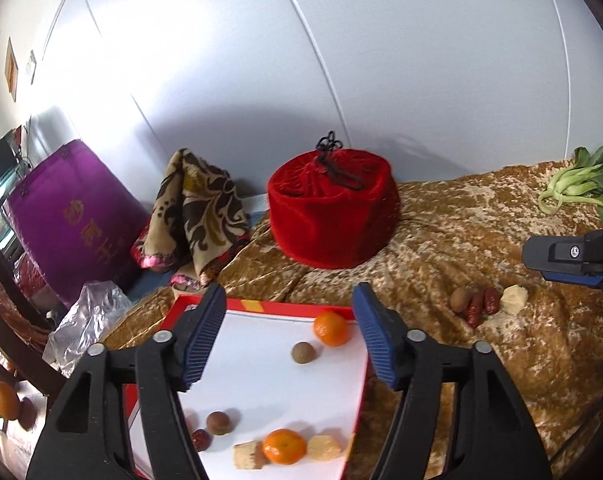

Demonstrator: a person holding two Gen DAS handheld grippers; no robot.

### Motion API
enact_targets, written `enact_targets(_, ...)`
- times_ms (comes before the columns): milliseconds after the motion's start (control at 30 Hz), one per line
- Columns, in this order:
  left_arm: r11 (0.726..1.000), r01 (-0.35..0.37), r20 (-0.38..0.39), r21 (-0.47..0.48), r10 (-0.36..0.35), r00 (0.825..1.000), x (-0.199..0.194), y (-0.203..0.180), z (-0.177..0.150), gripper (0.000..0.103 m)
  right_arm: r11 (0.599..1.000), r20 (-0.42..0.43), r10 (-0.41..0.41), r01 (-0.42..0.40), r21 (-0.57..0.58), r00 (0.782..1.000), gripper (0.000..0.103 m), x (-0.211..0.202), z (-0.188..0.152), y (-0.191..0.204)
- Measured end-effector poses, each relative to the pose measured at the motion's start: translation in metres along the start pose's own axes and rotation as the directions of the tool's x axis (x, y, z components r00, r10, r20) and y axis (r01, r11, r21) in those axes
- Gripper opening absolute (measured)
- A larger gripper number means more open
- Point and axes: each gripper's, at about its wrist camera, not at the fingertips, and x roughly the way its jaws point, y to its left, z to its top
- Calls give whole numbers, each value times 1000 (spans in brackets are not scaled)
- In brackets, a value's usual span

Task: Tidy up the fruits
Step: 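Move both open tools back toward the remaining nuts, dates and cube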

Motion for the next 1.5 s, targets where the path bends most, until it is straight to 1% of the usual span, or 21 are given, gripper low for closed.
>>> enact_targets(67,1000,13,25,6,-14,1000,-5,-11,3,80,1000,9,-9,9,13,1000,43,-6,4,-8)
enact_targets(133,1000,18,50,16,-19,999,-11,-22,6,84,999,19,-19,19,27,1000,43,-12,7,-16)
enact_targets(300,998,43,102,40,-47,994,-25,-44,11,85,998,25,-36,35,48,999,43,-21,11,-29)
enact_targets(433,996,82,115,44,-87,990,-33,-58,14,86,996,35,-49,47,71,998,43,-28,13,-41)
enact_targets(567,991,113,128,75,-122,984,-42,-79,15,87,992,54,-71,65,106,996,43,-37,16,-55)
enact_targets(733,975,185,157,124,-203,966,-56,-106,15,87,984,83,-105,92,155,991,43,-50,21,-76)
enact_targets(900,962,209,193,174,-242,951,-69,-131,15,87,974,122,-139,113,199,983,43,-67,27,-97)
enact_targets(1000,955,227,198,192,-264,944,-74,-144,15,87,968,134,-151,119,220,979,43,-76,30,-108)
enact_targets(1200,946,241,207,216,-286,936,-78,-163,15,87,963,159,-166,125,241,973,43,-93,33,-122)
enact_targets(1500,941,266,208,211,-309,928,-79,-172,16,87,959,167,-180,135,249,969,43,-104,33,-130)
